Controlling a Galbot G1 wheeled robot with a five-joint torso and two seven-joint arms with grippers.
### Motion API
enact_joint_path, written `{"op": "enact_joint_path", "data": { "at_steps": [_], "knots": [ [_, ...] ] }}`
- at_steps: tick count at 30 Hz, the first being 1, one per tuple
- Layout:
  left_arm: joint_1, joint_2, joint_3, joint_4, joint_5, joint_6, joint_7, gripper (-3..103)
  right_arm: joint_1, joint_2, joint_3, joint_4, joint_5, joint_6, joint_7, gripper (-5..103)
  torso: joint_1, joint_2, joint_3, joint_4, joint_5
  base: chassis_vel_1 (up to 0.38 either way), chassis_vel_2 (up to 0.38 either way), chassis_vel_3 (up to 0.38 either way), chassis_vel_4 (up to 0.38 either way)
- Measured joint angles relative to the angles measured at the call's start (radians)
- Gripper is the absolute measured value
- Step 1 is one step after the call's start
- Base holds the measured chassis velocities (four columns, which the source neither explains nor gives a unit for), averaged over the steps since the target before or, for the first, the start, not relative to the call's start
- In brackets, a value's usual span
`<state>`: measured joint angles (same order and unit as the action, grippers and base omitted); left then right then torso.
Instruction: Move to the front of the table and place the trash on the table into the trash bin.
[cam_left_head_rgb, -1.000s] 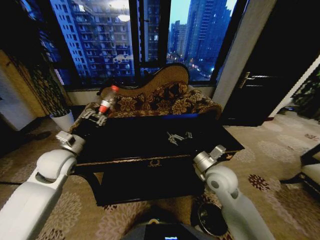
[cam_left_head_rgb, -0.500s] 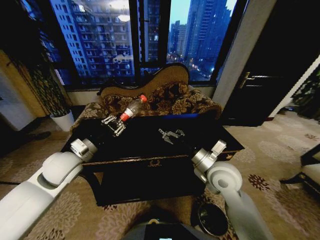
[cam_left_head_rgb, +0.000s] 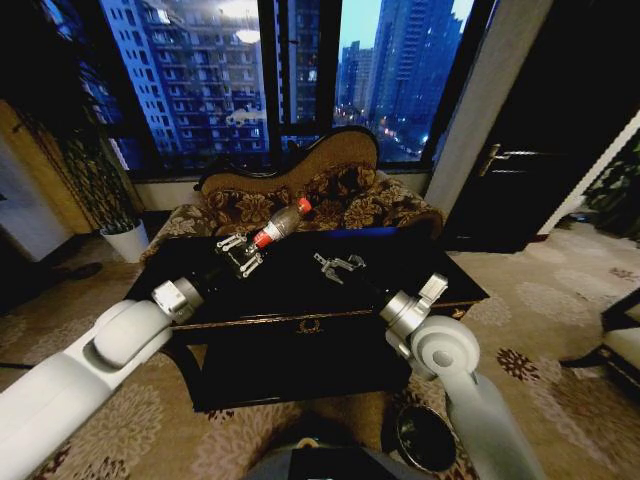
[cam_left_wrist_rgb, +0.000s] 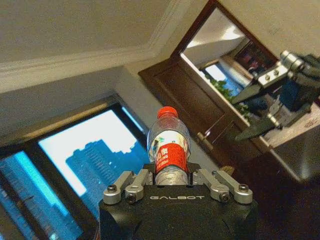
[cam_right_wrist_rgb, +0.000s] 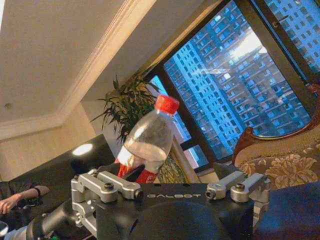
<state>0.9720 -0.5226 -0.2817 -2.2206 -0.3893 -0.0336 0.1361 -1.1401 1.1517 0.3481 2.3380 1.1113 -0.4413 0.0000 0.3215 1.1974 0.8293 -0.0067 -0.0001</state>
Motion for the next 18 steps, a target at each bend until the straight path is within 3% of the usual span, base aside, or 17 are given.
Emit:
{"op": "enact_joint_path", "data": {
  "at_steps": [12,18],
  "knots": [
    [-0.191,-0.097,0.203,0.008,0.002,0.007,-0.002,30,-0.002,-0.018,0.027,0.002,0.0,0.002,0.0,100,0.0,0.0,0.0,0.0,0.0002,0.0,0.0,0.0,0.0],
    [-0.22,-0.149,0.252,0.038,0.008,0.015,-0.004,30,-0.001,-0.017,0.039,0.01,0.012,0.005,0.0,100,0.0,0.0,0.0,0.0,0.0001,0.0,0.0,0.0,0.0]
  ]
}}
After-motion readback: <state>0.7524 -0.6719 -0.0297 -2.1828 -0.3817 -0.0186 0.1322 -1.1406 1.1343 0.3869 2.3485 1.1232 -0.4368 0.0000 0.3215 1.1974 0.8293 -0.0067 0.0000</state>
